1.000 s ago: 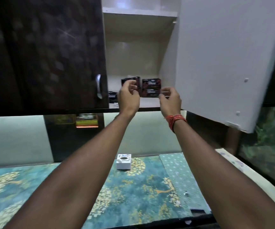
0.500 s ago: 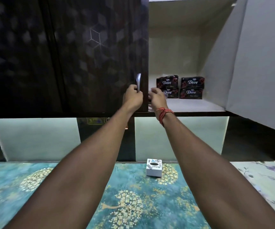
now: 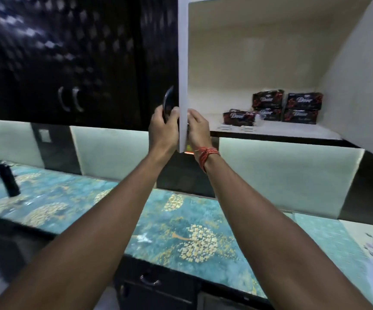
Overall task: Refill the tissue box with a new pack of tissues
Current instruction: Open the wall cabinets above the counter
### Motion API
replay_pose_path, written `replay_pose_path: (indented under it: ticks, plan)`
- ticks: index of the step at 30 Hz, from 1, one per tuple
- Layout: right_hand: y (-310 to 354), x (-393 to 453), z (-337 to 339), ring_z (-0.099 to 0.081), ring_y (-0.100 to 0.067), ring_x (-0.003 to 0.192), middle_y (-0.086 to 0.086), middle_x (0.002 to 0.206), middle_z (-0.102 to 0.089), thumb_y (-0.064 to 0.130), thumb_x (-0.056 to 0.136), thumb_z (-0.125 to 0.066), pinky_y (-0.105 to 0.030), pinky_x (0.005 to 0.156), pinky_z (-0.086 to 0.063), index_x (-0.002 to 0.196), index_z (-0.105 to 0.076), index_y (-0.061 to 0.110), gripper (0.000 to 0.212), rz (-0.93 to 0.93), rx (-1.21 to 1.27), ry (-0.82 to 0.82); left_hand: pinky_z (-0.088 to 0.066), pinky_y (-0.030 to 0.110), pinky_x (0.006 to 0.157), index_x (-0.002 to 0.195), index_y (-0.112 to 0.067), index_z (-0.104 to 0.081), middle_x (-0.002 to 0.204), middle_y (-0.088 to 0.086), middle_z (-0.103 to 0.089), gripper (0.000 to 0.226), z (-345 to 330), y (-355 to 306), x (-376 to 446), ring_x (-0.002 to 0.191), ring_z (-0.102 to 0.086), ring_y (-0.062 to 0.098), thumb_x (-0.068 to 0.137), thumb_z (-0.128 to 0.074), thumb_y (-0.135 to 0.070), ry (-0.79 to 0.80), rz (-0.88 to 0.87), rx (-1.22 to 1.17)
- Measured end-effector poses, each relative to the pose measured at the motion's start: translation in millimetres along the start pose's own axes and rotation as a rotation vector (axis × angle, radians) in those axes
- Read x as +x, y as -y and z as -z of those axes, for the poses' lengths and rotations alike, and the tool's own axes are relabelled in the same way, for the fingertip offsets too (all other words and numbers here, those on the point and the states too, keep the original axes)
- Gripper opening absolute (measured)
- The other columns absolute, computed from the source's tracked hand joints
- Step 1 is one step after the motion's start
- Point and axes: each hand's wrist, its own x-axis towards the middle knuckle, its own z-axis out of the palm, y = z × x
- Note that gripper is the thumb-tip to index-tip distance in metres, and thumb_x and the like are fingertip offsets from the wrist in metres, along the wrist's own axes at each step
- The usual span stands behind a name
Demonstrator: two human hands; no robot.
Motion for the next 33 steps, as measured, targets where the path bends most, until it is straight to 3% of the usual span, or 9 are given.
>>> replay_pose_path:
  ticks: [3, 6, 8, 10, 12, 14, 25, 29, 33]
  plan:
    - [5.2, -20.4, -57.9, -0.064, -0.026, 0.1, -0.011, 0.11, -0.067, 0.013, 0.096, -0.047, -0.035, 0.083, -0.057, 0.106, -0.066, 0.014, 0.022, 0.061, -0.024, 0.056, -0.054, 0.042, 0.091, 0.125, -0.015, -0.056, 0.12, 0.013, -0.064, 0.053, 63.4, -3.3, -3.4, 0.107, -0.064, 0.027, 0.091, -0.04, -0.053, -0.067, 0.032, 0.055]
    - [3.9, -32.6, -108.0, -0.057, -0.019, 0.105, -0.012, 0.127, -0.057, 0.011, 0.099, -0.044, -0.015, 0.075, -0.052, 0.126, -0.057, 0.014, 0.03, 0.121, -0.185, 0.136, -0.052, 0.032, 0.08, 0.128, -0.014, -0.054, 0.11, 0.007, -0.066, 0.042, 120.7, -3.5, 4.9, 0.096, -0.064, 0.021, 0.102, -0.036, -0.042, -0.072, 0.066, 0.07]
    - [-1.9, -37.2, -139.8, -0.054, -0.025, 0.114, -0.013, 0.137, -0.046, 0.007, 0.099, -0.041, -0.027, 0.09, -0.055, 0.137, -0.046, 0.018, 0.039, 0.15, -0.311, 0.199, -0.051, 0.029, 0.072, 0.126, -0.015, -0.054, 0.102, 0.003, -0.066, 0.036, 153.8, -5.0, 14.6, 0.086, -0.065, 0.017, 0.103, -0.036, -0.036, -0.083, 0.089, 0.121]
    - [-10.5, -38.6, -169.6, -0.049, -0.033, 0.124, -0.013, 0.143, -0.037, 0.005, 0.097, -0.043, -0.042, 0.104, -0.048, 0.144, -0.035, 0.02, 0.051, 0.188, -0.459, 0.261, -0.054, 0.032, 0.081, 0.131, -0.016, -0.052, 0.112, 0.005, -0.066, 0.036, 180.0, -0.4, 25.3, 0.098, -0.066, 0.022, 0.104, -0.035, -0.033, -0.083, 0.082, 0.2]
    - [-18.2, -37.5, -198.2, -0.044, -0.038, 0.128, -0.013, 0.149, -0.029, 0.002, 0.093, -0.05, -0.046, 0.106, -0.045, 0.15, -0.025, 0.02, 0.065, 0.228, -0.613, 0.298, -0.05, 0.042, 0.102, 0.145, -0.021, -0.041, 0.137, 0.007, -0.058, 0.042, 200.3, 6.3, 31.9, 0.122, -0.058, 0.028, 0.104, -0.035, -0.031, -0.111, 0.029, 0.325]
    - [-24.6, -35.9, -222.7, -0.039, -0.039, 0.133, -0.014, 0.154, -0.023, 0.001, 0.09, -0.057, -0.044, 0.108, -0.042, 0.152, -0.019, 0.019, 0.075, 0.25, -0.722, 0.307, -0.043, 0.04, 0.11, 0.154, -0.026, -0.025, 0.151, 0.006, -0.046, 0.052, 215.3, 13.6, 34.2, 0.135, -0.048, 0.026, 0.104, -0.038, -0.022, -0.166, -0.045, 0.432]
    - [-51.2, -17.3, -298.3, -0.028, -0.04, 0.137, -0.011, 0.161, -0.001, -0.008, 0.081, -0.055, -0.052, 0.099, -0.048, 0.152, -0.01, 0.029, 0.092, 0.223, -1.001, 0.377, -0.042, 0.042, 0.108, 0.155, -0.033, 0.009, 0.167, 0.004, -0.002, 0.09, 285.1, 64.9, 85.7, 0.148, -0.026, 0.035, 0.097, -0.054, -0.004, 0.067, -0.029, 0.798]
    - [-59.9, -12.6, -294.8, -0.031, -0.039, 0.137, -0.009, 0.161, -0.007, -0.007, 0.084, -0.055, -0.048, 0.103, -0.046, 0.152, -0.016, 0.029, 0.086, 0.25, -0.929, 0.349, -0.048, 0.043, 0.106, 0.156, -0.029, 0.004, 0.167, 0.005, 0.001, 0.095, 281.1, 67.8, 84.4, 0.148, -0.026, 0.037, 0.092, -0.057, 0.005, 0.053, -0.049, 0.763]
    - [-49.1, -10.9, -278.5, -0.047, -0.031, 0.129, -0.012, 0.148, -0.037, 0.004, 0.091, -0.054, -0.042, 0.108, -0.044, 0.144, -0.038, 0.02, 0.058, 0.256, -0.579, 0.207, -0.04, 0.038, 0.113, 0.153, -0.014, -0.028, 0.165, 0.008, -0.01, 0.071, 262.7, 53.9, 74.3, 0.15, -0.018, 0.031, 0.09, -0.058, -0.001, -0.19, -0.197, 0.778]
